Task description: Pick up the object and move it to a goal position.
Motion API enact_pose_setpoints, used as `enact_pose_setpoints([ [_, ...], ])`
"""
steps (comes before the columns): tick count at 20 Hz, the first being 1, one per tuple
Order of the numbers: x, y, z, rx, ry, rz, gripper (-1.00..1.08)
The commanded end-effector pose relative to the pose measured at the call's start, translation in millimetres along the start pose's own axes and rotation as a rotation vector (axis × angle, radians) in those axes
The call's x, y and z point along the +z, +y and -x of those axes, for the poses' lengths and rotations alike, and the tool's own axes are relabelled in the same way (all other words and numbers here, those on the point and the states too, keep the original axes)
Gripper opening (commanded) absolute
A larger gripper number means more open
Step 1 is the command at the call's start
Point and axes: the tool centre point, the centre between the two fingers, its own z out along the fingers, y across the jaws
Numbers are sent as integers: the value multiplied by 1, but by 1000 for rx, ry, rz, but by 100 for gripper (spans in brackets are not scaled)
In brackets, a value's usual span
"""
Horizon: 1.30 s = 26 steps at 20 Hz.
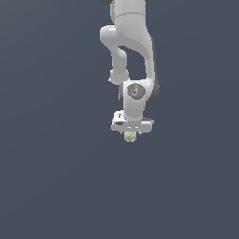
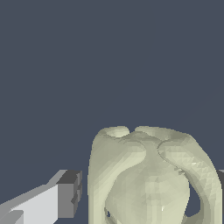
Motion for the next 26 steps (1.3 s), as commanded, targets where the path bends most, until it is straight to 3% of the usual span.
enact_pose_setpoints([
  [1, 5, 0, -1, 1, 2, 0, 100],
  [3, 6, 0, -1, 1, 2, 0, 100],
  [4, 6, 0, -1, 1, 2, 0, -100],
  [17, 3, 0, -1, 1, 2, 0, -100],
  [26, -31, -5, 4, 1, 2, 0, -100],
])
